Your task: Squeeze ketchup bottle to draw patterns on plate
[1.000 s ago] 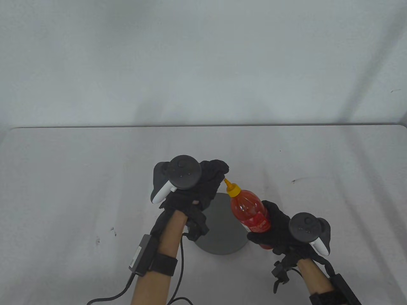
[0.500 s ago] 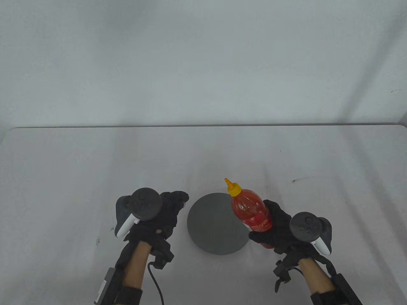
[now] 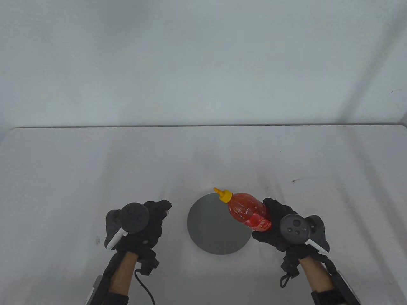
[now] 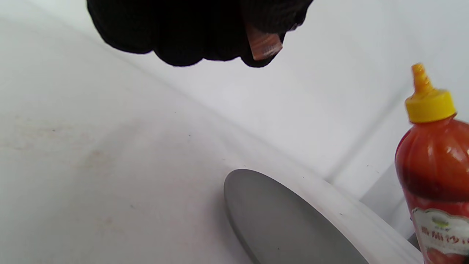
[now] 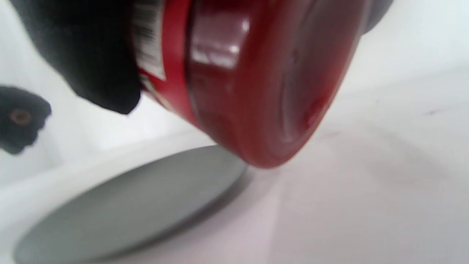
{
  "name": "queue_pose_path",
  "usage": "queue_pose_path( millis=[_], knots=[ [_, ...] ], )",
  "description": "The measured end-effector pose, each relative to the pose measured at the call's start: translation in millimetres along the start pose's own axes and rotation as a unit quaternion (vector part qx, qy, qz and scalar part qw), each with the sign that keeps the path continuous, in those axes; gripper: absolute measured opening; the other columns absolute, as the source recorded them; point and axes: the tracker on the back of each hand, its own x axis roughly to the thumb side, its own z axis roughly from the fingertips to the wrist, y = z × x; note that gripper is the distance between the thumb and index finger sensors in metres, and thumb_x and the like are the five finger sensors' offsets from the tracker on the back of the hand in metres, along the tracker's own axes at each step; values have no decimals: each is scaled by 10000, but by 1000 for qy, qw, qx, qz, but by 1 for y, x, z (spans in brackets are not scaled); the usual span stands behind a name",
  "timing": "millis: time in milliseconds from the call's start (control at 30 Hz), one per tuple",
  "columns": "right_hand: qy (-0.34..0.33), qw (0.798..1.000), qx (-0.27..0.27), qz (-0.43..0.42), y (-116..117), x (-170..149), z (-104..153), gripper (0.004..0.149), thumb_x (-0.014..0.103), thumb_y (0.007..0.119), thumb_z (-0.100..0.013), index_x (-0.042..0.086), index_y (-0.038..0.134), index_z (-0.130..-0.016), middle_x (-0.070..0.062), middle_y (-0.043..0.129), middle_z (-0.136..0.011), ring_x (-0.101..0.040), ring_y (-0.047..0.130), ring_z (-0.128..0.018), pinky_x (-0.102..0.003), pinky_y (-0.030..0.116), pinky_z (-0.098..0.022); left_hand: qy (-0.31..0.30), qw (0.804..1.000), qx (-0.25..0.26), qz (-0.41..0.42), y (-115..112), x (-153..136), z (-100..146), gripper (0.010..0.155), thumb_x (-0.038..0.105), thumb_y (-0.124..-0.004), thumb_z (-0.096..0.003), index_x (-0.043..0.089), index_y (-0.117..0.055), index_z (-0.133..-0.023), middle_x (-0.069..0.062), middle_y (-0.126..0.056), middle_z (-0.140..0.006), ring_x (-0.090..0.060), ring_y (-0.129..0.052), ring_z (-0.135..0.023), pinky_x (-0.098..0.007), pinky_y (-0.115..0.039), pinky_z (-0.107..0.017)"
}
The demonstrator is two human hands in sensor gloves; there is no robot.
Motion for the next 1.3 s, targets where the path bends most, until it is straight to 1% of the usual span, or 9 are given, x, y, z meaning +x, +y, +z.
queue_pose_path(
  millis=[67, 200, 267, 367, 500, 800, 1067, 1300],
  knots=[
    [-14, 999, 9, 52, -1, 4, -2, 979, 573, 1025, -397, 96, 526, -1091, -240, 756, -1031, -449, 807, -866, -689, 664, -646, 1, 1000, -6, 10, -2, -4, 2, 485, 285, -602, -556, 169, -685, -1020, -166, -774, -930, -334, -823, -822, -614, -719, -630],
    [-32, 994, 16, 106, -3, 11, -3, 980, 585, 1021, -395, 89, 540, -1089, -241, 770, -1022, -447, 816, -855, -686, 669, -644, 8, 1000, 0, 0, -3, -8, 3, 478, 288, -605, -558, 176, -688, -1016, -160, -780, -925, -328, -826, -820, -612, -719, -629],
    [-50, 986, 24, 156, -5, 18, -5, 980, 591, 1016, -396, 91, 538, -1090, -237, 771, -1023, -445, 815, -857, -681, 672, -646, 9, 1000, 1, 2, -4, -10, 2, 480, 298, -604, -560, 174, -689, -1015, -159, -781, -924, -329, -826, -818, -612, -717, -629],
    [-57, 975, 38, 210, -5, 24, -12, 985, 598, 1013, -393, 93, 535, -1091, -235, 772, -1023, -439, 822, -855, -679, 674, -646, 13, 1000, 7, 3, -3, -12, 2, 478, 300, -606, -562, 172, -691, -1014, -158, -783, -922, -329, -827, -817, -612, -716, -629],
    [-65, 965, 51, 248, -3, 33, -20, 992, 603, 1011, -389, 87, 536, -1090, -233, 775, -1020, -440, 820, -852, -678, 675, -646, 17, 1000, 12, 8, -2, -14, 2, 476, 302, -609, -564, 168, -692, -1013, -160, -784, -920, -331, -826, -816, -613, -713, -629],
    [-85, 951, 67, 290, 2, 50, -28, 995, 614, 1002, -389, 81, 533, -1086, -231, 777, -1014, -433, 825, -844, -675, 675, -650, 19, 1000, 22, 6, 0, -15, 2, 474, 305, -610, -565, 169, -692, -1012, -156, -785, -919, -329, -827, -815, -613, -712, -629],
    [-78, 953, 68, 286, 11, 50, -34, 999, 607, 1011, -380, 64, 538, -1073, -235, 793, -987, -436, 830, -816, -679, 672, -650, 19, 999, 30, 7, 0, -16, 2, 473, 306, -610, -566, 169, -692, -1011, -155, -786, -919, -330, -826, -816, -612, -711, -629],
    [-90, 950, 63, 292, 13, 50, -39, 993, 606, 1014, -374, 63, 546, -1061, -223, 806, -965, -425, 834, -797, -675, 673, -653, 18, 999, 34, 5, 0, -16, 1, 472, 307, -610, -566, 170, -692, -1011, -155, -786, -919, -328, -828, -816, -612, -712, -629]
  ],
)
